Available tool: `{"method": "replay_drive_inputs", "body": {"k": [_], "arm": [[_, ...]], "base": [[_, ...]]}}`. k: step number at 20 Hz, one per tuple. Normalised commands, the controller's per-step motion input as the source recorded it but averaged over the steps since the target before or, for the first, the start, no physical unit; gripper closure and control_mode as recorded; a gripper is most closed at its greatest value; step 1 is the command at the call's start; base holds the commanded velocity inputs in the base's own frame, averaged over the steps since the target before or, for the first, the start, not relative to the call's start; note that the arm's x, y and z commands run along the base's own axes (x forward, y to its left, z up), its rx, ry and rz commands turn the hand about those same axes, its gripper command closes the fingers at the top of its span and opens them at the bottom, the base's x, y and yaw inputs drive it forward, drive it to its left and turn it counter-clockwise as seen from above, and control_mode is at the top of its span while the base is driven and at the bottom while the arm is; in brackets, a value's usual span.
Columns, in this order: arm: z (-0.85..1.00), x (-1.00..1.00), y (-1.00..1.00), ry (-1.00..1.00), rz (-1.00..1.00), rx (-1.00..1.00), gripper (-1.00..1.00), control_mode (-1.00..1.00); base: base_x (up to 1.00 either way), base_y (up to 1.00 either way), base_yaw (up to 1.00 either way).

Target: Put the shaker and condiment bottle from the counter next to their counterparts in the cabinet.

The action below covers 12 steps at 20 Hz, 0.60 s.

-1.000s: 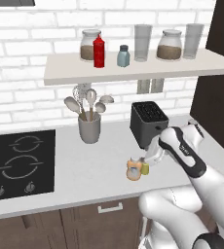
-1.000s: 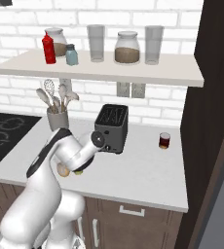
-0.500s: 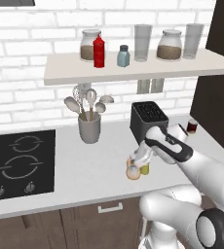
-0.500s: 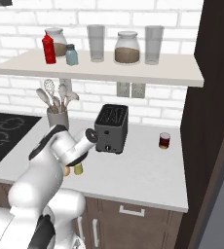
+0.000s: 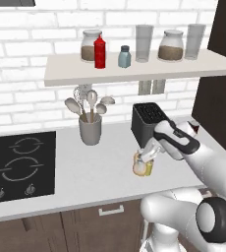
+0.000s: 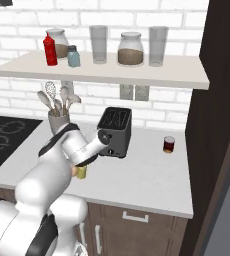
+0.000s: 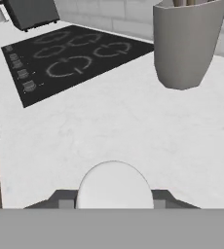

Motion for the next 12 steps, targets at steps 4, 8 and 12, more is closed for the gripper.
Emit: {"method": "replay_drive_inputs", "body": {"k": [4, 8, 12], "arm": [[0.75, 0.09, -0.11, 0.00, -0.15, 0.01, 1.00, -1.00], [0.67, 0.04, -0.02, 0.00, -0.06, 0.00, 1.00, -1.00], [0.62, 0.00, -0.11, 0.00, 0.00, 0.00, 1.00, -1.00]], "base": [[0.00, 0.00, 0.00], [0.00, 0.00, 0.00], [0.00, 0.00, 0.00]]}}
